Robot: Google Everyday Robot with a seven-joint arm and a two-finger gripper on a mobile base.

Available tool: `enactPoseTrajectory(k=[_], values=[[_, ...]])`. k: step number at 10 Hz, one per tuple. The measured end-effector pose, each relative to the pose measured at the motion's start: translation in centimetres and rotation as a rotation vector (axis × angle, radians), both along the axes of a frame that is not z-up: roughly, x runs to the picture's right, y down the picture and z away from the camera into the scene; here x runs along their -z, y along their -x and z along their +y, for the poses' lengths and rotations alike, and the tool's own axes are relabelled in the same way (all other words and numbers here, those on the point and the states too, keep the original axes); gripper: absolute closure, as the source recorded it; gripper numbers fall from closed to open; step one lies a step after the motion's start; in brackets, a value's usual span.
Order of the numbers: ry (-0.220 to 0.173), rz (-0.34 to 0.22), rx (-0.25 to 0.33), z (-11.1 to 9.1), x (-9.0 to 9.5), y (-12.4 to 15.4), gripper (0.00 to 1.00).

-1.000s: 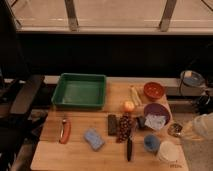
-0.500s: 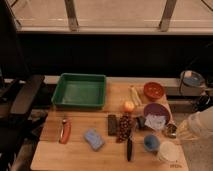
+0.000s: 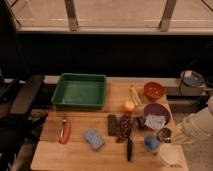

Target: Stack cups into tray

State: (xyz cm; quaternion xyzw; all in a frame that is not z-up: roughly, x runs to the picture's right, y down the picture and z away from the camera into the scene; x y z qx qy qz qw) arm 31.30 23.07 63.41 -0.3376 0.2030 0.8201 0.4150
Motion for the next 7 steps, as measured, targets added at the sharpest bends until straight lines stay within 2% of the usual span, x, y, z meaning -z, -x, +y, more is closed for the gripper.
enactPoseTrajectory(k=[4, 7], values=[[0.028, -0.069, 0.004, 0.8, 1.1, 2.7, 0.82], [0.046, -0.102, 0.007, 1.3, 0.6, 3.9, 0.82]])
